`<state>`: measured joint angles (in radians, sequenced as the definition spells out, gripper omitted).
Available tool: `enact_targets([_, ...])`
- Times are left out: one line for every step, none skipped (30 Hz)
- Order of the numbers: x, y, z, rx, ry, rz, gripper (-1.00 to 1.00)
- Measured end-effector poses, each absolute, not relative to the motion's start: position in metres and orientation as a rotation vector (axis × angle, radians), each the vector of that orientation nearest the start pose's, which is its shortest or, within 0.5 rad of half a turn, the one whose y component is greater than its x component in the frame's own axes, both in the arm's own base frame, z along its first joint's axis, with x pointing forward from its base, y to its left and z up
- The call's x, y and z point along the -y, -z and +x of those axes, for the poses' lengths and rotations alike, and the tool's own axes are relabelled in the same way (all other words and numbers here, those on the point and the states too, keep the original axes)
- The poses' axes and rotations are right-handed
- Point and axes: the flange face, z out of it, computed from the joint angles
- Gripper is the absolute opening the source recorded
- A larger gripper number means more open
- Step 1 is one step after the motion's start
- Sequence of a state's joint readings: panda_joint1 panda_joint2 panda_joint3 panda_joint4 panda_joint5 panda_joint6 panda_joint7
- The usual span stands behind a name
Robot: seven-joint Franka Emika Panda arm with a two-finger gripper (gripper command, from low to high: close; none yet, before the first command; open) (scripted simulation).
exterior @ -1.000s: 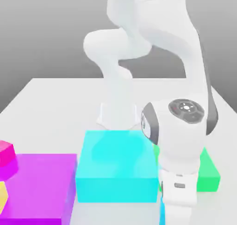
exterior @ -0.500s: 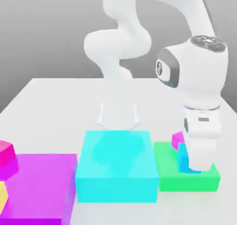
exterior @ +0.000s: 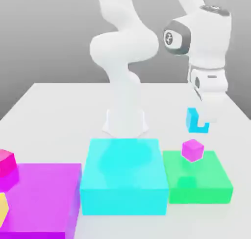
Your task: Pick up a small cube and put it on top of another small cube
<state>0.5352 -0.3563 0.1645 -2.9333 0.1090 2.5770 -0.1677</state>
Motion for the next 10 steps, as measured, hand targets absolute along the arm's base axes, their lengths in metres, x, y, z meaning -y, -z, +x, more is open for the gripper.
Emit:
enact_targets([-0.205,-0.259,0.258,1.173,-0.003,-2.914,-1.00])
enact_targets([-0.205,-0.249,0.257,1.173,-0.003,-2.915,-1.00])
enact_targets([-0.205,-0.243,0.256,1.173,-0.003,-2.915,1.00])
enact_targets([-0.205,-0.243,0.256,1.173,-0.003,-2.915,1.00])
enact_targets([-0.205,-0.243,0.256,1.173,-0.003,-2.915,1.00])
enact_targets([-0.205,-0.243,0.256,1.173,-0.003,-2.915,1.00])
enact_targets([-0.205,-0.243,0.256,1.173,-0.003,-2.915,1.00])
enact_targets([-0.205,-0.243,0.256,1.173,-0.003,-2.915,1.00])
enact_targets([-0.204,-0.241,0.256,1.173,-0.001,-2.915,1.00])
enact_targets([-0.205,-0.244,0.256,1.173,-0.001,-2.914,1.00])
